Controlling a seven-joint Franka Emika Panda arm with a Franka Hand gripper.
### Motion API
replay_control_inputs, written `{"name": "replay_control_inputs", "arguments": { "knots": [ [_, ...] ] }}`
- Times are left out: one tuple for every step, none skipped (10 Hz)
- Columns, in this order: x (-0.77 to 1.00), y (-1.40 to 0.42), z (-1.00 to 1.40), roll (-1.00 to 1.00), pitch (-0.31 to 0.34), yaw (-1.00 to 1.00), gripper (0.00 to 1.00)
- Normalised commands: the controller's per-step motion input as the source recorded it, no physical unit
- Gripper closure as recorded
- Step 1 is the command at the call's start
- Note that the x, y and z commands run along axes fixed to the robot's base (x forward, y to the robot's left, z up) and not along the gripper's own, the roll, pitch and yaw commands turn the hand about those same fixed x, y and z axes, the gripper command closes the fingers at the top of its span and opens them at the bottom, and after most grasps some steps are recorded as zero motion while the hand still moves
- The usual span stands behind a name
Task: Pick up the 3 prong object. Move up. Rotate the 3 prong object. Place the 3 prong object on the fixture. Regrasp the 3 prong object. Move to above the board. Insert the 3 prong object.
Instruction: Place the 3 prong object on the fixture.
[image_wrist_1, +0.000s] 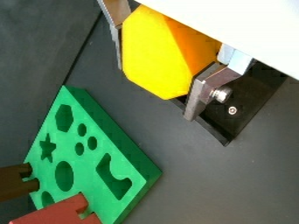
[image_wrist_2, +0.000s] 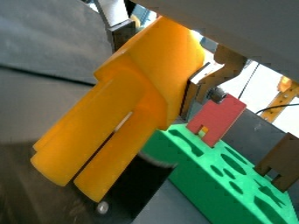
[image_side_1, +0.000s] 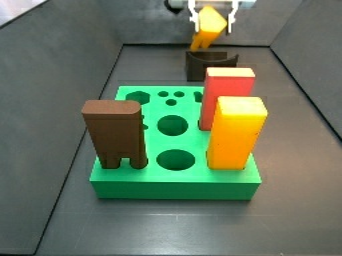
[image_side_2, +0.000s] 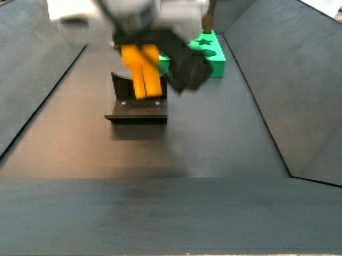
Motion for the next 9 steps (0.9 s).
{"name": "replay_control_inputs", "arguments": {
  "knots": [
    [0.19,0.14,-1.00,-0.30,0.116,-0.17,1.00],
    [0.19,0.14,-1.00,-0.24,0.096,-0.17,1.00],
    [0.18,0.13,-0.88,-0.18,0.054,-0.18,1.00],
    [0.13,0.16,-0.73,-0.11,0.011,-0.16,1.00],
    [0.13,0.16,-0.73,-0.11,0.011,-0.16,1.00],
    [0.11,0.19,-0.72,-0.10,-0.002,-0.15,1.00],
    [0.12,0.20,-0.71,-0.10,-0.007,-0.15,1.00],
    [0.12,0.20,-0.70,-0.10,-0.009,-0.14,1.00],
    [0.11,0.19,-0.71,-0.10,-0.005,-0.14,1.00]
  ]
}}
